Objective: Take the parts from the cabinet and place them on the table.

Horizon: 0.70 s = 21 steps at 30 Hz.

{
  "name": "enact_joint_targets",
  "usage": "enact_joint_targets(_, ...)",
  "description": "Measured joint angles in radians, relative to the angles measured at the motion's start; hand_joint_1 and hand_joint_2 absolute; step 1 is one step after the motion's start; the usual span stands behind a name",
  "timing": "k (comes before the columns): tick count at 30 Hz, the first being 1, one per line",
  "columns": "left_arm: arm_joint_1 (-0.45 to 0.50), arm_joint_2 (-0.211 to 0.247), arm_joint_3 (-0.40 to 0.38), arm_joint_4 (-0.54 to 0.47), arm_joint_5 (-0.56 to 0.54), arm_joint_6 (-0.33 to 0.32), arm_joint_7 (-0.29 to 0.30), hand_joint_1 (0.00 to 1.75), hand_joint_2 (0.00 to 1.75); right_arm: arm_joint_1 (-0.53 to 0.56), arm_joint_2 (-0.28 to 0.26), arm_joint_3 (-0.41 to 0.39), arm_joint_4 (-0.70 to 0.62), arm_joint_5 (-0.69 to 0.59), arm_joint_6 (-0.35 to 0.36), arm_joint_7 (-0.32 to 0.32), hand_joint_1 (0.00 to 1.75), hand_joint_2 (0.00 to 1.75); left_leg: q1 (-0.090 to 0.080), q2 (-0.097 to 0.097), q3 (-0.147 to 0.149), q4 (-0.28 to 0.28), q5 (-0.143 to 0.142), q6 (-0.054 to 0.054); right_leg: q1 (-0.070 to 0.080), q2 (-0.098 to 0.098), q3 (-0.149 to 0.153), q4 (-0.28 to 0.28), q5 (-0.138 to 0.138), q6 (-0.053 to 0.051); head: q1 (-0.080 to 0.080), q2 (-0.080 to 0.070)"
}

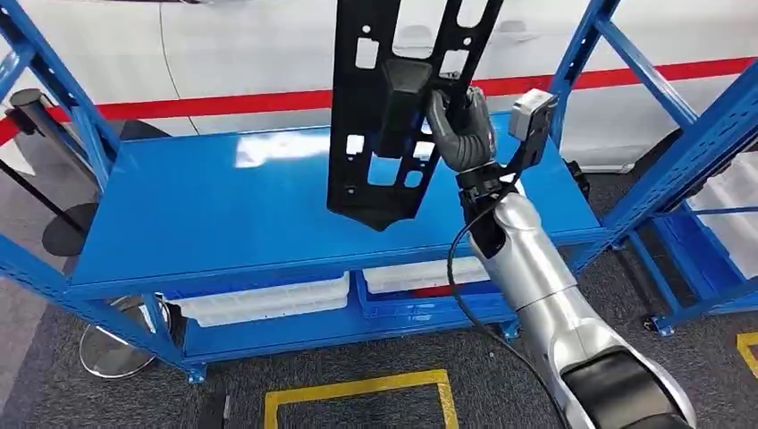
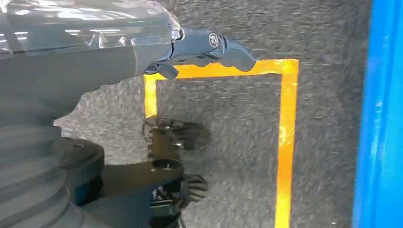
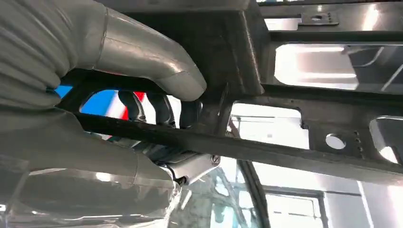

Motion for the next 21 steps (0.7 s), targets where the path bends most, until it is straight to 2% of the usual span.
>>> enact_joint_targets(1, 0.002, 0.0, 0.0, 0.0, 0.0, 0.0, 0.0, 0.0, 1.75, 0.006, 0.0, 0.0, 0.0, 0.002, 0.0, 0.0, 1.75, 1.75, -0.001, 0.0, -0.013, 0.001, 0.01, 0.0, 0.0, 0.0, 0.027, -0.016, 0.033, -0.003, 0.0, 0.0)
enact_joint_targets(2, 0.005, 0.0, 0.0, 0.0, 0.0, 0.0, 0.0, 0.0, 1.75, 0.009, 0.0, 0.002, 0.0, 0.003, 0.001, 0.001, 1.75, 1.75, -0.004, 0.0, -0.027, 0.002, 0.02, -0.001, 0.001, 0.0, 0.079, -0.076, 0.072, -0.009, 0.0, 0.0)
enact_joint_targets(3, 0.007, 0.0, 0.0, 0.0, 0.0, 0.0, 0.0, 0.0, 1.75, 0.008, 0.0, 0.002, 0.0, 0.003, 0.0, 0.001, 1.75, 1.75, -0.007, -0.001, -0.037, 0.002, 0.03, -0.003, 0.004, 0.0, 0.145, -0.165, 0.092, -0.019, 0.0, 0.0)
enact_joint_targets(4, 0.009, -0.002, 0.0, 0.0, 0.0, 0.0, -0.001, 0.0, 1.75, 0.007, 0.001, 0.002, -0.003, 0.003, 0.0, 0.0, 1.75, 1.75, -0.006, -0.001, -0.043, 0.003, 0.038, -0.006, 0.01, 0.001, 0.215, -0.261, 0.071, -0.033, 0.0, 0.0)
enact_joint_targets(5, 0.01, -0.003, 0.0, 0.0, 0.0, 0.0, -0.004, 0.0, 1.75, 0.008, 0.004, 0.003, -0.01, 0.003, 0.001, -0.001, 1.75, 1.75, -0.013, -0.002, -0.048, 0.003, 0.045, -0.012, 0.012, -0.003, 0.259, -0.34, 0.039, -0.037, 0.0, 0.0)
enact_joint_targets(6, 0.012, -0.003, 0.001, 0.0, 0.001, 0.0, -0.006, 0.0, 1.75, 0.009, 0.004, 0.003, -0.015, 0.003, 0.001, -0.006, 1.75, 1.75, -0.009, 0.0, -0.048, -0.004, 0.056, -0.018, 0.014, -0.003, 0.254, -0.336, 0.047, -0.029, 0.0, 0.0)
enact_joint_targets(8, 0.017, -0.003, 0.002, 0.0, 0.0, 0.001, -0.009, 0.0, 1.75, 0.011, 0.004, 0.003, -0.016, 0.004, 0.008, -0.013, 1.75, 1.75, -0.003, 0.0, -0.049, -0.012, 0.076, -0.029, 0.021, -0.001, 0.246, -0.344, 0.062, -0.038, 0.0, 0.0)
enact_joint_targets(9, 0.022, -0.003, 0.002, 0.0, 0.0, 0.0, -0.012, 0.0, 1.75, 0.018, 0.004, 0.003, -0.016, 0.004, 0.011, -0.015, 1.75, 1.75, -0.009, -0.002, -0.053, -0.016, 0.08, -0.037, 0.01, -0.004, 0.242, -0.357, 0.078, -0.047, 0.0, 0.0)
enact_joint_targets(10, 0.027, -0.003, 0.003, 0.0, 0.001, 0.0, -0.015, 0.0, 1.75, 0.024, 0.005, 0.005, -0.017, 0.004, 0.019, -0.018, 1.75, 1.75, -0.005, -0.005, -0.065, 0.002, 0.043, -0.04, 0.007, -0.013, 0.233, -0.363, 0.093, -0.055, 0.0, 0.0)
enact_joint_targets(11, 0.031, -0.003, 0.004, 0.0, 0.002, 0.0, -0.016, 0.0, 1.75, 0.03, 0.006, 0.008, -0.02, 0.004, 0.024, -0.02, 1.75, 1.75, -0.004, -0.005, -0.082, 0.047, -0.017, -0.043, 0.006, -0.011, 0.219, -0.364, 0.106, -0.065, -0.001, 0.0)
enact_joint_targets(12, 0.035, -0.003, 0.006, 0.0, 0.003, 0.0, -0.017, 0.0, 1.75, 0.037, 0.008, 0.009, -0.023, 0.004, 0.026, -0.021, 1.75, 1.75, -0.001, -0.004, -0.1, 0.119, -0.081, -0.048, 0.007, -0.011, 0.203, -0.362, 0.118, -0.065, 0.0, 0.0)
enact_joint_targets(13, 0.036, -0.003, 0.006, 0.0, 0.004, 0.0, -0.018, 0.0, 1.75, 0.042, 0.008, 0.01, -0.024, 0.004, 0.028, -0.021, 1.75, 1.75, 0.001, -0.004, -0.117, 0.191, -0.126, -0.052, 0.007, -0.011, 0.189, -0.361, 0.129, -0.065, 0.0, 0.0)
enact_joint_targets(14, 0.037, -0.002, 0.006, 0.0, 0.004, 0.0, -0.019, 0.0, 1.75, 0.046, 0.008, 0.011, -0.024, 0.004, 0.029, -0.021, 1.75, 1.75, 0.003, -0.004, -0.133, 0.273, -0.156, -0.057, 0.007, -0.011, 0.17, -0.358, 0.141, -0.063, 0.0, 0.0)
enact_joint_targets(15, 0.038, -0.002, 0.007, 0.0, 0.005, 0.0, -0.019, 0.0, 1.75, 0.05, 0.008, 0.013, -0.024, 0.004, 0.031, -0.021, 1.75, 1.75, 0.004, -0.004, -0.133, 0.314, -0.152, -0.06, 0.007, -0.012, 0.155, -0.355, 0.15, -0.06, 0.0, 0.0)
enact_joint_targets(16, 0.041, -0.002, 0.008, 0.0, 0.008, 0.0, -0.02, 0.0, 1.75, 0.056, 0.008, 0.014, -0.024, 0.004, 0.034, -0.022, 1.75, 1.75, 0.008, -0.004, -0.112, 0.315, -0.117, -0.064, 0.006, -0.012, 0.137, -0.35, 0.161, -0.057, 0.0, 0.0)
enact_joint_targets(17, 0.043, -0.002, 0.009, 0.0, 0.009, -0.001, -0.021, 0.0, 1.75, 0.061, 0.008, 0.015, -0.024, 0.004, 0.04, -0.024, 1.75, 1.75, 0.011, -0.004, -0.075, 0.278, -0.075, -0.067, 0.004, -0.012, 0.121, -0.346, 0.17, -0.053, 0.0, 0.0)
enact_joint_targets(18, 0.045, -0.001, 0.013, 0.0, 0.011, -0.003, -0.025, 0.0, 1.75, 0.069, 0.008, 0.016, -0.025, 0.002, 0.048, -0.028, 1.75, 1.75, 0.015, -0.004, -0.014, 0.2, -0.041, -0.07, 0.001, -0.012, 0.104, -0.338, 0.179, -0.048, 0.0, 0.0)
enact_joint_targets(19, 0.045, -0.001, 0.018, 0.0, 0.013, -0.005, -0.027, 0.0, 1.75, 0.075, 0.008, 0.016, -0.028, -0.001, 0.053, -0.032, 1.75, 1.75, 0.018, -0.004, 0.051, 0.111, -0.045, -0.073, -0.001, -0.012, 0.09, -0.328, 0.185, -0.041, 0.0, 0.0)
enact_joint_targets(20, 0.045, -0.002, 0.022, 0.0, 0.016, -0.007, -0.029, 0.0, 1.75, 0.082, 0.008, 0.016, -0.035, -0.003, 0.056, -0.036, 1.75, 1.75, 0.013, -0.007, 0.105, 0.032, -0.102, -0.074, 0.003, -0.011, 0.078, -0.322, 0.191, -0.034, -0.001, 0.0)
enact_joint_targets(21, 0.047, -0.001, 0.026, 0.0, 0.017, -0.009, -0.029, 0.0, 1.75, 0.089, 0.006, 0.016, -0.041, -0.004, 0.06, -0.039, 1.75, 1.75, 0.006, -0.012, 0.109, 0.012, -0.106, -0.049, 0.003, -0.011, 0.077, -0.322, 0.2, -0.027, 0.0, 0.001)
